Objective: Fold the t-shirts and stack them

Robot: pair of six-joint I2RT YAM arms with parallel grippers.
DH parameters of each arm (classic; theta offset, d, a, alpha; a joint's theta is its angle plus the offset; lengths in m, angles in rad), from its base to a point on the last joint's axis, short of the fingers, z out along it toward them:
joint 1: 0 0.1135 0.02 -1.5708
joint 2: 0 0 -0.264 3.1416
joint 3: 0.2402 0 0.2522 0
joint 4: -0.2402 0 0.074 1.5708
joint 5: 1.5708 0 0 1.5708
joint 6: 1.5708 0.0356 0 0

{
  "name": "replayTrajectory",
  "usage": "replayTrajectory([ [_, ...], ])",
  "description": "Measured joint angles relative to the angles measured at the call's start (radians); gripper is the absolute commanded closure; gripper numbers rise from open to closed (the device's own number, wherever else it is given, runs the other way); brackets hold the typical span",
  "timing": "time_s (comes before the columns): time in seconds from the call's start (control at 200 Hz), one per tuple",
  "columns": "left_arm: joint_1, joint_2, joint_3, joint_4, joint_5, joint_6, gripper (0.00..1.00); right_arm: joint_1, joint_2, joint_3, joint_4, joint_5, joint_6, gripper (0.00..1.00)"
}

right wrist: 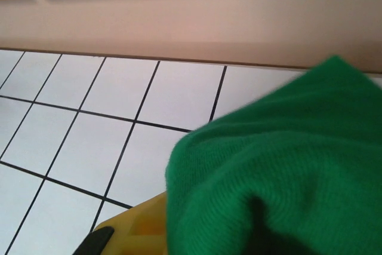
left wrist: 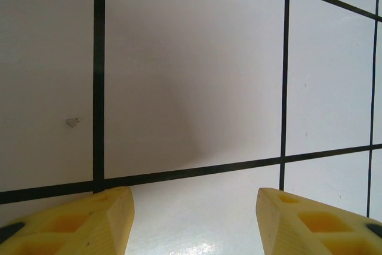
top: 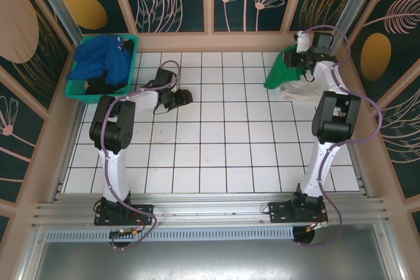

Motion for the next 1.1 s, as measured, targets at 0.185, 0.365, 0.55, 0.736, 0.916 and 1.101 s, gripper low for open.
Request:
replayTrajectory([
  [0.185,0.000,0.000,0.004,-0.008,0.000,0.000,0.43,-0.112,0.061,0.010,0.022,-0.008,-0.032,1.00],
  [0.365,0.000,0.000,0.009,-0.017,-0.008,0.006,0.43,-0.284,0.266,0.229,-0.071,-0.053,-0.049,1.00],
  [0.55,-0.001,0.006,0.019,-0.031,-0.011,0.008,0.43,-0.316,0.348,0.410,-0.205,-0.086,-0.095,0.89],
  [0.736,-0.001,0.006,0.019,-0.031,-0.011,0.008,0.43,-0.301,0.348,0.428,-0.239,-0.058,-0.078,0.40],
  [0.916,-0.001,0.006,0.019,-0.030,-0.011,0.008,0.43,-0.298,0.323,0.377,-0.225,0.075,-0.011,0.37],
  [1.101,-0.001,0.005,0.018,-0.029,-0.010,0.008,0.42,-0.260,0.177,0.187,-0.156,0.264,0.080,0.35],
])
